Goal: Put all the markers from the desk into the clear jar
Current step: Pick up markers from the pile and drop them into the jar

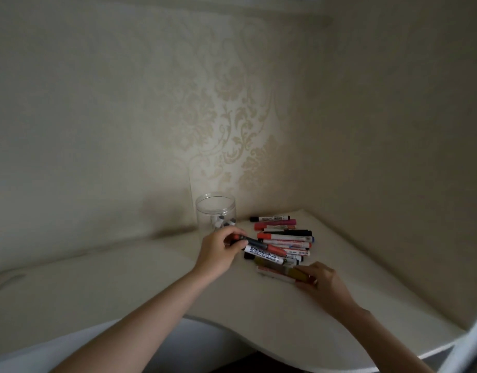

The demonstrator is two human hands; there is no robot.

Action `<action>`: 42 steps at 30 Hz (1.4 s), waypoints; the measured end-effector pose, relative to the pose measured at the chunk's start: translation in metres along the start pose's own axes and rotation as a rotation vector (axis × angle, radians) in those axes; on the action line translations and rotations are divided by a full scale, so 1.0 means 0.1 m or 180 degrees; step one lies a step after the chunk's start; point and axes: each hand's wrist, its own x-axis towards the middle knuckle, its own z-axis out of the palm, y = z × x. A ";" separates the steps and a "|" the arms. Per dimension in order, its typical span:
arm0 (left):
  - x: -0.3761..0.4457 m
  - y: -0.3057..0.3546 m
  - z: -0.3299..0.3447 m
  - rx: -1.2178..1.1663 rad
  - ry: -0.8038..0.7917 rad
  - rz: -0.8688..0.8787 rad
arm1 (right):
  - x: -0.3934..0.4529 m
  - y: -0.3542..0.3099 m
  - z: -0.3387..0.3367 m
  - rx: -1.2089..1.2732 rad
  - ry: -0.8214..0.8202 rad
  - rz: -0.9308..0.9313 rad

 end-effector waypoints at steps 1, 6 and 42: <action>0.01 0.07 -0.04 -0.0050 0.0008 0.0049 | -0.03 -0.02 0.01 0.0020 0.0041 0.0032; 0.29 0.52 -0.58 -0.0042 0.0360 0.0464 | -0.12 -0.09 -0.01 0.0047 0.0210 0.0279; 0.82 -0.36 -1.13 0.0356 -0.0708 -0.0550 | 1.75 -2.12 -0.90 0.0390 -0.0092 -0.0483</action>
